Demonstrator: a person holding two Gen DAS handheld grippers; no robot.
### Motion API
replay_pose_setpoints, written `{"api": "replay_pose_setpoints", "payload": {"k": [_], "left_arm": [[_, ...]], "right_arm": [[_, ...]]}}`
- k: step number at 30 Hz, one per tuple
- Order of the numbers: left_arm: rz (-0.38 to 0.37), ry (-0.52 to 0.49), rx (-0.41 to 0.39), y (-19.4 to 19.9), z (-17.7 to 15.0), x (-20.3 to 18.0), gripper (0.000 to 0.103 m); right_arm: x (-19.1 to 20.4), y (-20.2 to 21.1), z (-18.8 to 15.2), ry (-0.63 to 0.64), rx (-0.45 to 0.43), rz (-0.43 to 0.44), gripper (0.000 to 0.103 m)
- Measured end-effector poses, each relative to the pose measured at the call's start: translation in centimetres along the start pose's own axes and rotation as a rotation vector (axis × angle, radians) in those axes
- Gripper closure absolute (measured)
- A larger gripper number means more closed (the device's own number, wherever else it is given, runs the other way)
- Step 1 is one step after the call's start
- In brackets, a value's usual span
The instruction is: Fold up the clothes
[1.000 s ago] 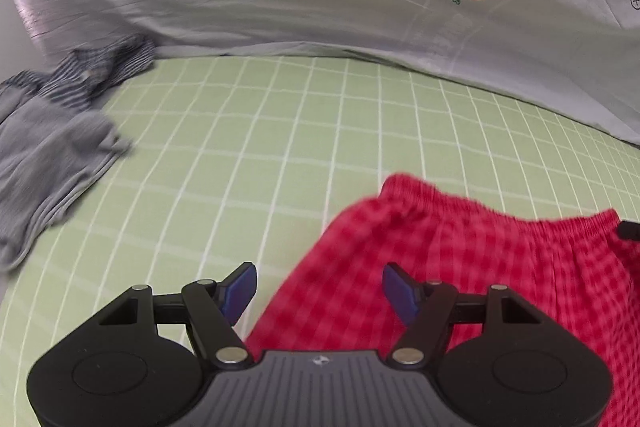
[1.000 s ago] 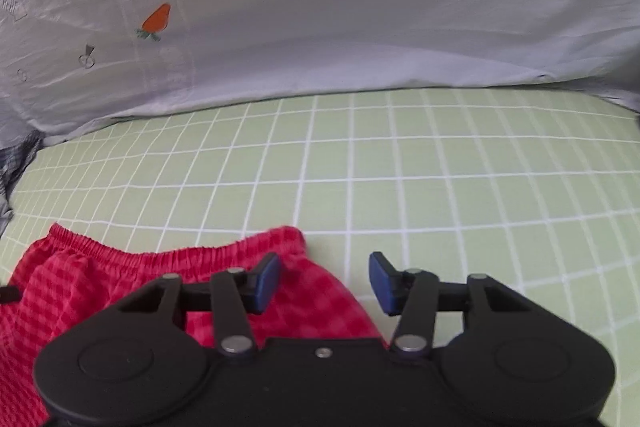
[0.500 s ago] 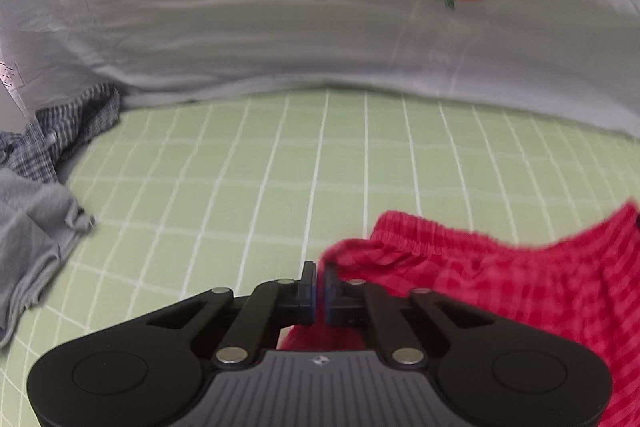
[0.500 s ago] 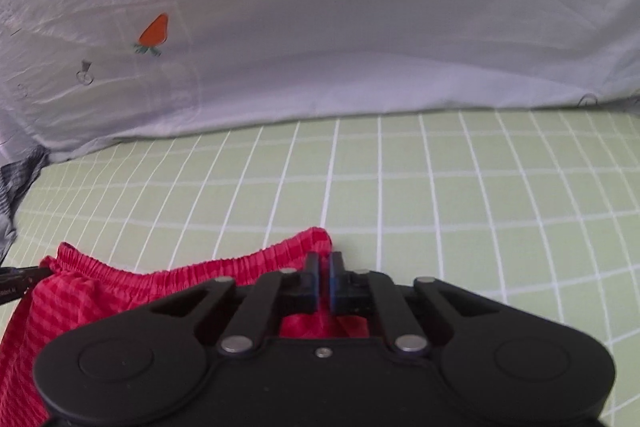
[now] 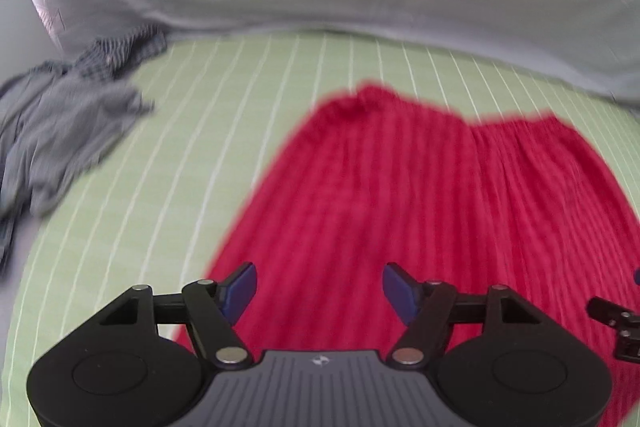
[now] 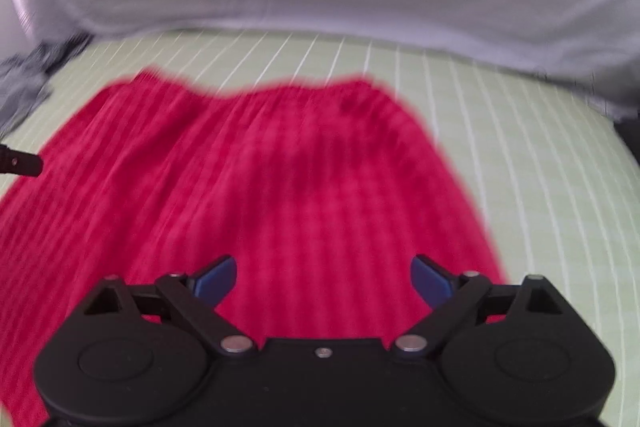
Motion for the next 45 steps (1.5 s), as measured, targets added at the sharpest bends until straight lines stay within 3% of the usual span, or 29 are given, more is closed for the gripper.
{"api": "replay_pose_setpoints", "payload": {"k": [8,15,18,22,29,30,32,33,34,36,40,45], "left_arm": [[-0.009,-0.049,0.083,2.7,-8.0,0.2,0.032],[0.036,0.039,0.111,3.8,-11.1,3.7,0.032],[0.070,0.118,0.120,4.0,-11.8,5.7,0.032],[0.101,0.223,0.132,3.8,-12.3,8.2,0.022],[0.111,0.337,0.158,2.0,-12.0,10.3,0.022],[0.112,0.346,0.158,1.8,-11.9,10.4,0.024],[0.110,0.327,0.153,1.4,-11.6,10.3,0.039],[0.113,0.315,0.143,1.4,-11.4,10.2,0.055],[0.098,0.317,0.138,1.5,-11.2,9.9,0.079],[0.068,0.321,0.128,1.5,-10.7,9.4,0.097],[0.005,0.321,0.087,2.5,-8.9,6.7,0.098],[-0.162,0.182,-0.022,5.9,-5.5,-1.2,0.098]], "right_arm": [[4.8,2.8,-7.9,0.035,0.085,0.012,0.005],[7.6,4.6,-11.2,0.070,0.106,0.053,0.003],[8.5,5.2,-11.8,0.079,0.099,0.055,0.003],[8.5,6.6,-11.8,0.059,0.055,0.049,0.003],[5.3,8.8,-11.3,-0.053,-0.004,-0.048,0.002],[4.7,9.0,-11.4,-0.077,-0.006,-0.056,0.002],[3.5,9.3,-11.6,-0.121,-0.006,-0.071,0.002],[2.9,9.5,-11.8,-0.140,-0.005,-0.079,0.002],[2.4,9.6,-12.1,-0.156,-0.003,-0.088,0.002],[1.3,9.8,-12.7,-0.186,0.001,-0.100,0.002],[-0.8,10.2,-13.5,-0.240,0.001,-0.117,0.002],[-3.1,10.9,-14.0,-0.274,-0.015,-0.130,0.002]]}}
Point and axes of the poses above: each gripper's, at about its wrist camera, not at the fingertips, and y roughly against the way its jaws point, x to its left, z to its top, the point moved 6 cm from there along -y, roughly the way its jaws point, and after that the axes turned 10 degrees about z, right-handed, at the moved point
